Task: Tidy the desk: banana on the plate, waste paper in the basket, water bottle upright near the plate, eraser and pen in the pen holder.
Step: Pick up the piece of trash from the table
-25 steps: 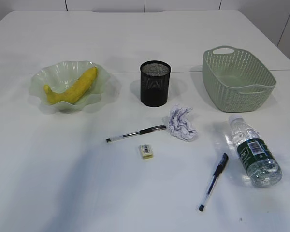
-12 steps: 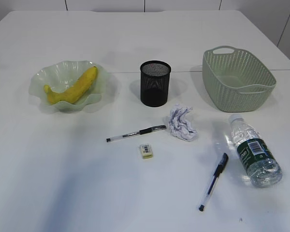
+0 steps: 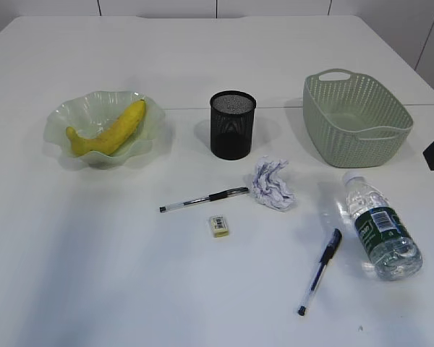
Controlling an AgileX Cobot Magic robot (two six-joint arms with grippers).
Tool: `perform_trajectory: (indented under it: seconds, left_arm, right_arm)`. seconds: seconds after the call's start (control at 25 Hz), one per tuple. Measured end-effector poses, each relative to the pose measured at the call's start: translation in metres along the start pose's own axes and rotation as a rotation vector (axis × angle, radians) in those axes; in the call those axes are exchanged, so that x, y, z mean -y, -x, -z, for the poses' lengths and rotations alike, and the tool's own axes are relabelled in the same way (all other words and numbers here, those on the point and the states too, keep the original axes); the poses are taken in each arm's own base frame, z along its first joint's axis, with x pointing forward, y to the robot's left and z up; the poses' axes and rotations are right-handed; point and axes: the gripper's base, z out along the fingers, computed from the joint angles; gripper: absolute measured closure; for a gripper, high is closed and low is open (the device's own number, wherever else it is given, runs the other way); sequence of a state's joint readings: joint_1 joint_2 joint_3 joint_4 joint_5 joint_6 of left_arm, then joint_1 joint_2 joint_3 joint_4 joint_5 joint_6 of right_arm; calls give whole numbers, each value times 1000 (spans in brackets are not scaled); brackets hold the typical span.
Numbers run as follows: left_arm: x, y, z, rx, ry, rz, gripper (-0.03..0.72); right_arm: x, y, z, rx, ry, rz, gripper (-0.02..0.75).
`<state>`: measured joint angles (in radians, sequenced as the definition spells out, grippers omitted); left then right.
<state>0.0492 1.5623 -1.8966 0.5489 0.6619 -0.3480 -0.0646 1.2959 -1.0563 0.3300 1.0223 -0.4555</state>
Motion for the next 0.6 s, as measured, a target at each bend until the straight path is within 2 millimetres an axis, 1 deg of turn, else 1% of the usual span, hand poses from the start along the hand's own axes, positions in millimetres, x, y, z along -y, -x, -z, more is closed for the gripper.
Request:
perform_trajectory:
  seconds: [0.04,0.12,0.28,0.44,0.6]
  left_arm:
    - [-7,3,6,5,10,17,307]
    - [-13,6,12,13,10,43,307]
    - [-11,5,13,-4,-20,50,307]
    - [-8,-6,8,-56,-28,42,307]
    - [-2,-22,-1,-134,-42,46,307]
  right_arm:
    - [1,1,-1,8,-2,7,307]
    - [1,4,-2,33,0,30,307]
    - [0,8,-2,79,3,50,307]
    - [1,10,-6,80,20,43,307]
    - [4,13,-22,45,50,23,307]
